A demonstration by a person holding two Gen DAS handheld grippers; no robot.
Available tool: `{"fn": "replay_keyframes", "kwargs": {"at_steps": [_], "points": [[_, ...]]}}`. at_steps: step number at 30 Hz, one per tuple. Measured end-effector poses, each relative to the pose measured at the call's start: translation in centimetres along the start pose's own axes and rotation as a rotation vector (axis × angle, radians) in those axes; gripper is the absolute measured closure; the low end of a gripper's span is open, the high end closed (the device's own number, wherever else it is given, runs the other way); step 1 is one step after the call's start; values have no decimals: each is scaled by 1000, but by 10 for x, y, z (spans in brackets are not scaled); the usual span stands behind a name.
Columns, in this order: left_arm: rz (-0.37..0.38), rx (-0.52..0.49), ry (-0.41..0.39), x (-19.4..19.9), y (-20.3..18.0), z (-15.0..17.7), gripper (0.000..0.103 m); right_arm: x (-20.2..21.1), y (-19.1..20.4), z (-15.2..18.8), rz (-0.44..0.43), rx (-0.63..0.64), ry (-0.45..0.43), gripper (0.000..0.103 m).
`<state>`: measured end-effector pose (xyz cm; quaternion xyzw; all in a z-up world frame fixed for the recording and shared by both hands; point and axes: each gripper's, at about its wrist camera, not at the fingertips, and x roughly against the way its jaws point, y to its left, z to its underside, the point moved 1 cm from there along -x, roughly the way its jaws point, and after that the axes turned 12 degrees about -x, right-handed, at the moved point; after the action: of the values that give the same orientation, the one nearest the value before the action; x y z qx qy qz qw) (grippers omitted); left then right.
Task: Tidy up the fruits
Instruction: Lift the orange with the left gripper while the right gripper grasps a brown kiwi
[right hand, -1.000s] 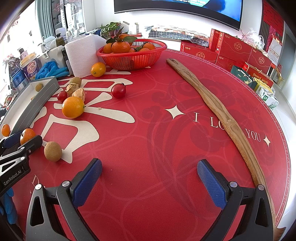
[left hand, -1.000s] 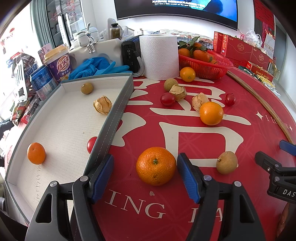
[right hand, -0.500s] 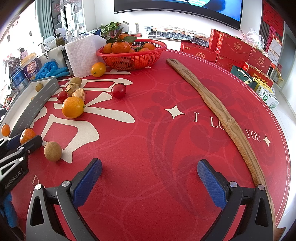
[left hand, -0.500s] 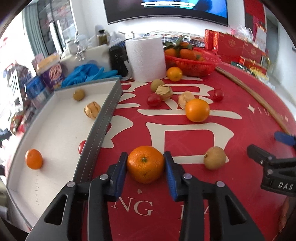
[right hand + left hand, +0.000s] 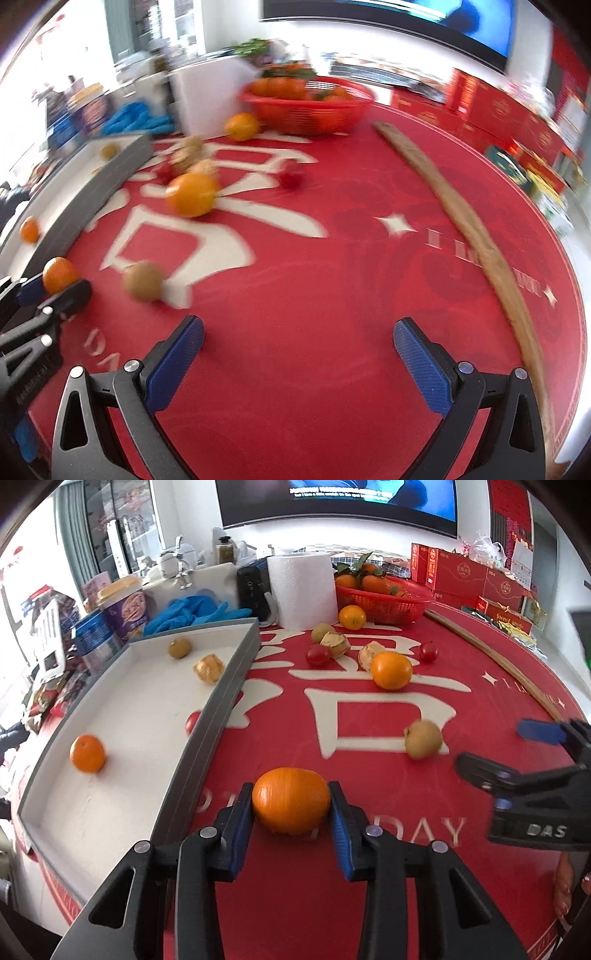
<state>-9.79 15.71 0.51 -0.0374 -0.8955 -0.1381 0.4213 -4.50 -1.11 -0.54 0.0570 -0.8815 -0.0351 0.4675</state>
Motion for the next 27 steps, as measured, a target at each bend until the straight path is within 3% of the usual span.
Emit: {"fn": "replay_keyframes", "kwargs": {"at_steps": [8, 14, 16, 17, 18, 19, 20, 21, 27], "points": [[22, 42, 2, 11, 6, 16, 62, -20, 54, -12, -72, 107, 23, 0], [43, 59, -6, 11, 9, 19, 62, -30, 77, -23, -65, 110, 30, 3], [51, 59, -10, 11, 10, 19, 62, -27, 82, -23, -68, 114, 24, 15], [52, 56, -12, 12, 10, 20, 62, -25, 84, -24, -69, 116, 22, 27], [53, 52, -15, 12, 10, 20, 62, -23, 86, -24, -71, 118, 18, 47], [55, 50, -17, 12, 10, 20, 62, -22, 87, -25, -72, 121, 16, 60], [58, 50, -18, 12, 10, 20, 62, -22, 92, -26, -66, 125, 17, 86], [64, 53, -18, 12, 11, 20, 62, -22, 93, -25, -67, 124, 19, 92], [109, 62, -37, 18, 14, 20, 62, -16, 85, -24, -85, 89, 36, 92]]}}
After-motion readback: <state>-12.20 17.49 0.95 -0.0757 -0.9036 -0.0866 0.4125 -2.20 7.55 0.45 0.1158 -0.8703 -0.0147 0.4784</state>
